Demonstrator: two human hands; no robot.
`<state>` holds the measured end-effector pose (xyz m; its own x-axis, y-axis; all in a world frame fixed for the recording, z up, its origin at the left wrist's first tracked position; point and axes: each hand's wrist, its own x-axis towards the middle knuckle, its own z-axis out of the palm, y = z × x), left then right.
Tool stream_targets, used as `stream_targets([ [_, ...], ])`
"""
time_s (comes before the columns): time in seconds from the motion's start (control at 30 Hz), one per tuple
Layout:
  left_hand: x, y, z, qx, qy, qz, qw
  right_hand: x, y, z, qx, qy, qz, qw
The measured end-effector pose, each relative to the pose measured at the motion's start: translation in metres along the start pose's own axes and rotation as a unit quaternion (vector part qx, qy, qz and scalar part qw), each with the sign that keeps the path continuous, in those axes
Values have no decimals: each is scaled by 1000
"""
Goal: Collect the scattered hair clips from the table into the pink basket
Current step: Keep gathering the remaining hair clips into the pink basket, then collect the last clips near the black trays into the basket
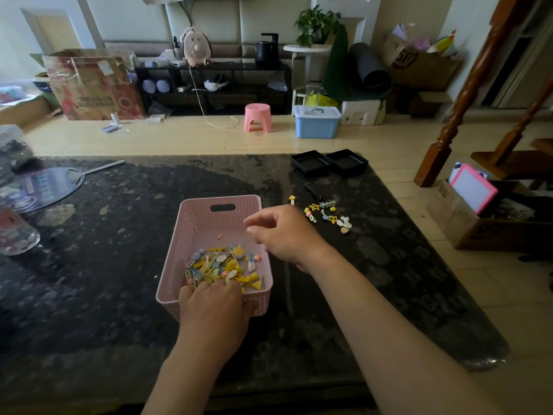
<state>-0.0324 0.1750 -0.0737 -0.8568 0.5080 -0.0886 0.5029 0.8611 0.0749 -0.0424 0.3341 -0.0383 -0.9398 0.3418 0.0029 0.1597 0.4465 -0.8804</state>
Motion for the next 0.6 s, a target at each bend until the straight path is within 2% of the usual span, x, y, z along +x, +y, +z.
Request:
stream_targets([
  [0.1,2,4,-3,-2,-5,0,1000,4,9,-6,-81,58,-8,995],
  [0.2,7,5,-7,-7,-14,4,1000,13,36,-25,-198,111,16,974],
  [0.33,17,6,-8,-7,-21,12,1000,27,90,-48,-304,84,144,938],
  [0.47,25,10,-4,-10,-20,11,1000,38,123,-69,-327,84,251,907],
  [0.6,27,11,-2,-12,-20,11,1000,53,138,-80,-324,72,280,901],
])
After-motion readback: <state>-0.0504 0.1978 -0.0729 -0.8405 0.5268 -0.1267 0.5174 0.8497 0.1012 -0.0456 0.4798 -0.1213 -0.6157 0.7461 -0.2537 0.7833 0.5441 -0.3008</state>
